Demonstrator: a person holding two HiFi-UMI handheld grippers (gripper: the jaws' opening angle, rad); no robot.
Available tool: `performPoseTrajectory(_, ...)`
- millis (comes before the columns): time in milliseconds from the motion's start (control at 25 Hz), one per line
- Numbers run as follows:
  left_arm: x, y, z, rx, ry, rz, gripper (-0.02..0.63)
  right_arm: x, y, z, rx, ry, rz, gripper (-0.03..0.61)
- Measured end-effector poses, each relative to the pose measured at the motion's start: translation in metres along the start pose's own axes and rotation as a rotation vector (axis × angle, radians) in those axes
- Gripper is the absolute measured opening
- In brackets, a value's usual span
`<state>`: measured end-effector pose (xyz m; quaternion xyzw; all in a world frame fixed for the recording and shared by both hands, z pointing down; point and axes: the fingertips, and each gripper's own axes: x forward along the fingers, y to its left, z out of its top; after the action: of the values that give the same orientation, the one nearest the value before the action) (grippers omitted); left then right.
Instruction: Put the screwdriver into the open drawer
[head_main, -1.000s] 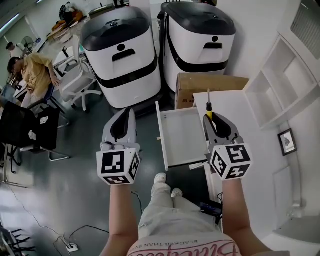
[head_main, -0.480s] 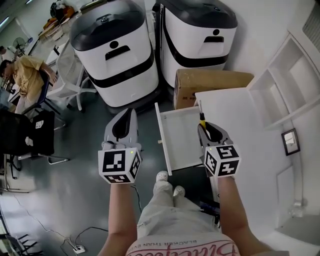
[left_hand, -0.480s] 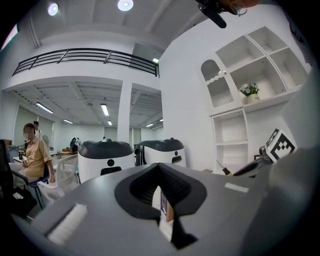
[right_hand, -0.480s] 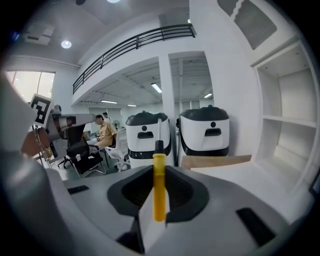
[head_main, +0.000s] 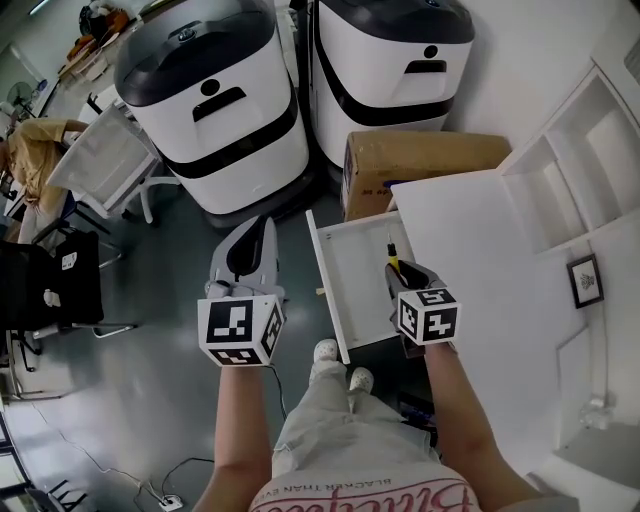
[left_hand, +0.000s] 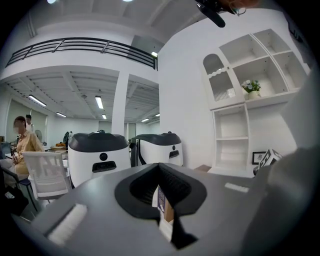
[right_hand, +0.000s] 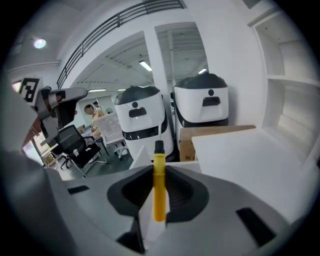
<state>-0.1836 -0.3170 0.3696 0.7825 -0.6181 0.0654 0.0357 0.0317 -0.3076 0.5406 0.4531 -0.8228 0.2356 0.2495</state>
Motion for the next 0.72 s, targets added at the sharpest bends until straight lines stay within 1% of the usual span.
performPoseTrajectory(240, 0.018, 0.010, -0.008, -0.003, 0.017, -0.013, 0.011, 0.033, -0.005, -0.034, 0.054, 0.109, 0.002, 0.080)
performPoseTrajectory(400, 0.025, 0.013, -0.021, -0.013, 0.040, -0.020, 0.011, 0.049, -0.009, -0.057, 0.068, 0.181, -0.002, 0.080)
performPoseTrajectory(720, 0.035, 0.014, -0.043, -0.028, 0.089, -0.034, 0.011, 0.075, -0.013, -0.092, 0.087, 0.291, 0.004, 0.080)
